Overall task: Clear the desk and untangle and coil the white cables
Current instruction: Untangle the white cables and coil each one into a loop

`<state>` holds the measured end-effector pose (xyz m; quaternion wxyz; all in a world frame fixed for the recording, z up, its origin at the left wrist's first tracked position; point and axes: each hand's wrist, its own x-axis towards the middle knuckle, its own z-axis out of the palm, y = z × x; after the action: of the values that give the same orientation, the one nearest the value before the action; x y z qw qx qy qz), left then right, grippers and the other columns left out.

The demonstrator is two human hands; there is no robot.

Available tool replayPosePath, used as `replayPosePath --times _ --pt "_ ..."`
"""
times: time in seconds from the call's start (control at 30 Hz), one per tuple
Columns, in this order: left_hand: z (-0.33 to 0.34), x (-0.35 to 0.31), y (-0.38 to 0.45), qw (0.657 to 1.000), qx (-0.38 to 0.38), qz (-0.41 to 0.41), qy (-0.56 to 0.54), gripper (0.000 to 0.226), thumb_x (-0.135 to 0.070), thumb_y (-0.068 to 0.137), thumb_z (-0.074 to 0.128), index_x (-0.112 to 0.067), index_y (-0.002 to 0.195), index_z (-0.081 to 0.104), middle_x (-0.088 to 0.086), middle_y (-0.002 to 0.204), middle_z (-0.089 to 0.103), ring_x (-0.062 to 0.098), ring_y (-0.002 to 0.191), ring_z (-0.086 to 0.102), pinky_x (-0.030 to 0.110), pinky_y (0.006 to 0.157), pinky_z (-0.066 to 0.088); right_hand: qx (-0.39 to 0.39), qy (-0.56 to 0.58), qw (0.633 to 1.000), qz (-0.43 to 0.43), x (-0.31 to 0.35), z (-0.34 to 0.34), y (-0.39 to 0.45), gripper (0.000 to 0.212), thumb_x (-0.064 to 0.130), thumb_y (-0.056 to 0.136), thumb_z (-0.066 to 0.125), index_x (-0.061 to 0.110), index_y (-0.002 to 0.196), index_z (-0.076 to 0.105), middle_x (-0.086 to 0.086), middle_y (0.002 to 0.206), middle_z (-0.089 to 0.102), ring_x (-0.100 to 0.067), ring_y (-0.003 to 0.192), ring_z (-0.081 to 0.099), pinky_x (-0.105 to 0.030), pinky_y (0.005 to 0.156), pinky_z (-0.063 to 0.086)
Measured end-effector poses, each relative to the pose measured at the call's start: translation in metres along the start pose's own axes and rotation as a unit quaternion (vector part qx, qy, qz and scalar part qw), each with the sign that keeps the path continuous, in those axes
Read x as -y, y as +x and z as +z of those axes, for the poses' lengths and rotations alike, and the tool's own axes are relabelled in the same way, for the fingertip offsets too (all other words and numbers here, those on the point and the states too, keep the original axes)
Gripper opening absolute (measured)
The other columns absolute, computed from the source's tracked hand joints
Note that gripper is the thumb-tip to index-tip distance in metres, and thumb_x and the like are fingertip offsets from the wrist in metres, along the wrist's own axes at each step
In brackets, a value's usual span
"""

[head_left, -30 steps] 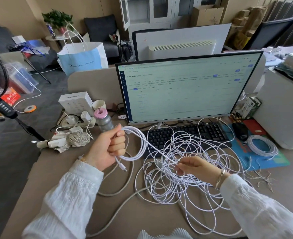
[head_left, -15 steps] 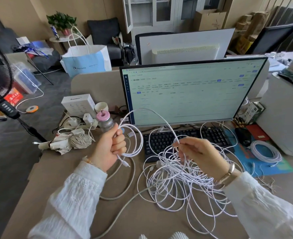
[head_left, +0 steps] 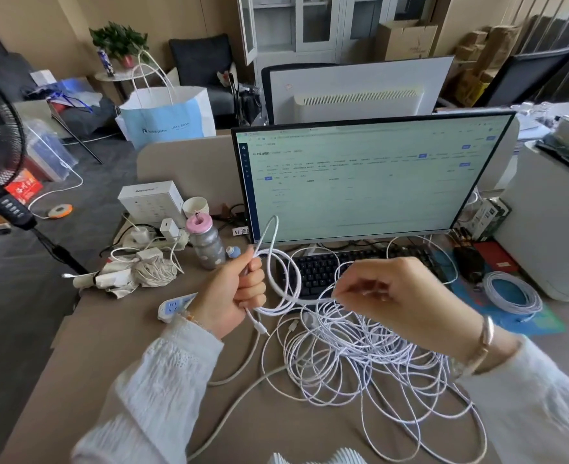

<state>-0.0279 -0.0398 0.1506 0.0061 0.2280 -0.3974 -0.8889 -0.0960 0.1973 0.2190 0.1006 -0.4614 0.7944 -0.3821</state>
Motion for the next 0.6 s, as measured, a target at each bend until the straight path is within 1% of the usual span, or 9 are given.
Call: replayPosePath --times 0.07,0.13,0.23,0.33,0.4,0.47,0.5,0.57,0.6 --pt "0.005 0.001 -0.003 0.999 0.033 -0.016 0.025 0.037 -0.034 0.093 0.044 -0.017 0.061 0.038 -0.008 0.044 0.017 0.002 0.03 0.018 0.018 0.035 0.011 0.012 -0.009 1.0 -0.024 -0.002 0.008 0.002 0.007 0.011 0.082 0.073 0.016 0.086 0.076 0.015 0.079 0.071 0.004 0.076 0.066 -0.011 0.072 0.051" --pt "0.011 0.005 -0.007 0.995 0.063 -0.044 0.066 0.034 -0.036 0.088 0.046 -0.017 0.064 0.035 -0.008 0.046 0.018 0.004 0.032 0.018 0.02 0.04 0.008 0.0 -0.036 0.998 -0.054 -0.002 0.015 0.007 0.007 0.011 0.08 0.076 0.016 0.085 0.077 0.013 0.078 0.071 0.005 0.074 0.064 -0.009 0.069 0.049" --pt "0.02 0.015 -0.011 0.984 0.109 -0.074 0.124 0.036 -0.039 0.089 0.047 -0.015 0.063 0.042 -0.007 0.045 0.022 0.006 0.034 0.019 0.021 0.04 0.011 -0.04 -0.069 0.993 -0.09 -0.002 0.022 0.016 0.006 0.012 0.077 0.079 0.016 0.081 0.076 0.011 0.075 0.069 0.004 0.065 0.058 -0.005 0.065 0.043" --pt "0.028 0.019 -0.016 0.97 0.152 -0.107 0.159 0.042 -0.041 0.092 0.044 -0.014 0.06 0.046 -0.005 0.044 0.024 0.006 0.035 0.021 0.017 0.038 0.015 -0.063 -0.078 0.988 -0.115 -0.005 0.028 0.023 0.008 0.012 0.074 0.08 0.016 0.077 0.074 0.01 0.073 0.066 0.011 0.063 0.05 -0.004 0.065 0.041" --pt "0.033 0.019 -0.019 0.956 0.191 -0.129 0.183 0.043 -0.043 0.095 0.037 -0.012 0.065 0.041 -0.004 0.047 0.019 0.005 0.035 0.022 0.016 0.038 0.018 -0.084 -0.068 0.989 -0.102 -0.007 0.031 0.024 0.014 0.011 0.071 0.082 0.016 0.074 0.07 0.01 0.073 0.063 0.011 0.064 0.049 -0.005 0.064 0.042" --pt "0.036 0.019 -0.021 0.948 0.207 -0.142 0.197 0.042 -0.045 0.095 0.034 -0.011 0.069 0.037 -0.002 0.051 0.013 0.004 0.035 0.021 0.017 0.039 0.015 -0.112 -0.064 0.989 -0.075 -0.008 0.033 0.024 0.023 0.011 0.067 0.084 0.017 0.071 0.063 0.012 0.07 0.058 0.006 0.06 0.049 -0.008 0.06 0.041" --pt "0.037 0.019 -0.021 0.948 0.203 -0.145 0.199 0.043 -0.045 0.095 0.034 -0.012 0.068 0.039 -0.003 0.049 0.015 0.004 0.035 0.021 0.018 0.04 0.013 -0.125 -0.065 0.988 -0.067 -0.008 0.034 0.023 0.029 0.01 0.065 0.085 0.018 0.069 0.057 0.014 0.068 0.054 0.003 0.057 0.048 -0.008 0.058 0.039" --pt "0.037 0.021 -0.02 0.949 0.189 -0.143 0.207 0.047 -0.046 0.094 0.035 -0.016 0.059 0.044 -0.005 0.045 0.022 0.004 0.034 0.02 0.016 0.039 0.013 -0.14 -0.064 0.987 -0.051 -0.008 0.037 0.023 0.043 0.011 0.061 0.084 0.023 0.069 0.044 0.016 0.067 0.045 0.001 0.057 0.045 -0.008 0.055 0.036" --pt "0.037 0.022 -0.019 0.949 0.184 -0.138 0.214 0.049 -0.045 0.094 0.036 -0.019 0.054 0.043 -0.006 0.044 0.024 0.004 0.033 0.02 0.016 0.039 0.013 -0.141 -0.06 0.988 -0.037 -0.008 0.038 0.022 0.045 0.012 0.061 0.084 0.024 0.07 0.041 0.015 0.068 0.044 0.0 0.056 0.044 -0.008 0.054 0.035"
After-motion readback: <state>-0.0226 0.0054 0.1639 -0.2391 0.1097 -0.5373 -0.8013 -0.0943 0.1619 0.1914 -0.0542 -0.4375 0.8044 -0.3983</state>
